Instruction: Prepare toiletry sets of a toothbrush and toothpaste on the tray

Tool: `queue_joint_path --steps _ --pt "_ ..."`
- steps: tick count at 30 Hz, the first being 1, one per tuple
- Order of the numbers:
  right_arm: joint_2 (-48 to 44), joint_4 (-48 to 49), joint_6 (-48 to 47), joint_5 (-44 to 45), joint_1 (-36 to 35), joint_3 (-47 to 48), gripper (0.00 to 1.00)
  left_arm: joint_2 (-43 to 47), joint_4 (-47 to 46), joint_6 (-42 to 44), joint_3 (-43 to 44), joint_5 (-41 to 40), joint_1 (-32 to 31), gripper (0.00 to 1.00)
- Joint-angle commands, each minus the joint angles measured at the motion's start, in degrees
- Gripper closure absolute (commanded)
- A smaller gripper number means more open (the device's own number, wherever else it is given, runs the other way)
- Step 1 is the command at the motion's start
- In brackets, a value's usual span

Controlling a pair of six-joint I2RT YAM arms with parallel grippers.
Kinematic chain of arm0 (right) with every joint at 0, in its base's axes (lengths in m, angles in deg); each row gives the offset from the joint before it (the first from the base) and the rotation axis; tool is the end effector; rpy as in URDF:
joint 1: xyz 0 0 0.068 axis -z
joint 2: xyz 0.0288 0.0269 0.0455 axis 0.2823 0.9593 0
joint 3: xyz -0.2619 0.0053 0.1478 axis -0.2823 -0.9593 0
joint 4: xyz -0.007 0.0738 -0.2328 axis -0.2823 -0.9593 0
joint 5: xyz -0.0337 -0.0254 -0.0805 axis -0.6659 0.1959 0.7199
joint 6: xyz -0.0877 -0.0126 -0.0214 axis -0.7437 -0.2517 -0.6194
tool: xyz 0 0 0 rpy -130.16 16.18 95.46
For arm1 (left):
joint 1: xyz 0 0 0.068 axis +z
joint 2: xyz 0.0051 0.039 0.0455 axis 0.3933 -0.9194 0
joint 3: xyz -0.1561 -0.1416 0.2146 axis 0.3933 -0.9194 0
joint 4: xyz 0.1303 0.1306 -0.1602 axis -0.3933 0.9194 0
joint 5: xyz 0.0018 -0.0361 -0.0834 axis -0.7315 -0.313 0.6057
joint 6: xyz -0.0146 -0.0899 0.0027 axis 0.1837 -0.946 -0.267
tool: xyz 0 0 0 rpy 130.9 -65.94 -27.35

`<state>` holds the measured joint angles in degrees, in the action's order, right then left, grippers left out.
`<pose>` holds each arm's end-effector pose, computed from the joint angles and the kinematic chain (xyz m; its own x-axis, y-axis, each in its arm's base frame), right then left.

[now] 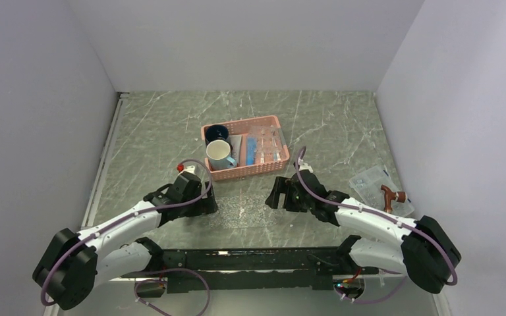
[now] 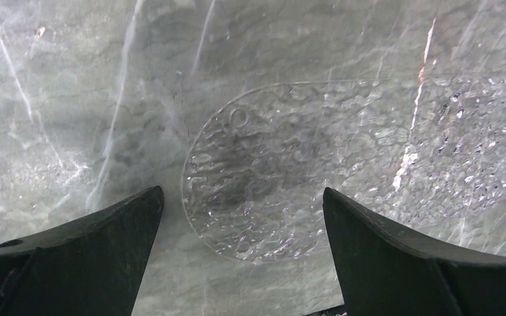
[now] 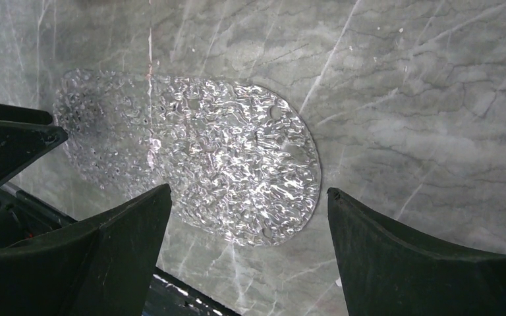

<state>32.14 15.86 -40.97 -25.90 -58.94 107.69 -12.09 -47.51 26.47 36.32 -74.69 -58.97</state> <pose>0.1585 0.1437 0.1790 -0.8403 0.2101 -0.4998 -0.0869 0.8578 0.5066 0.1495 -0.1004 0.1612 -0.8633 -0.2195 -0.4544 -0.0581 0.9377 -0.3427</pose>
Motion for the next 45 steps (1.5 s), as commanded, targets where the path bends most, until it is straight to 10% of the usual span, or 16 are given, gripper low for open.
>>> queue_joint_path --steps 1,24,45 --pt "1.68 5.07 -0.54 -0.67 0.22 -0.49 0.10 -2.38 -2.81 1.17 -0.47 2.32 0.38 0.01" --pt "4.35 8.89 1.45 -2.55 0.23 -4.07 0.10 -7.31 -6.96 3.96 0.04 8.15 0.32 0.07" --pt "-7.92 -9.93 3.96 1.90 0.19 -5.11 0.10 -5.46 -3.94 4.33 0.43 6.67 -0.48 0.09"
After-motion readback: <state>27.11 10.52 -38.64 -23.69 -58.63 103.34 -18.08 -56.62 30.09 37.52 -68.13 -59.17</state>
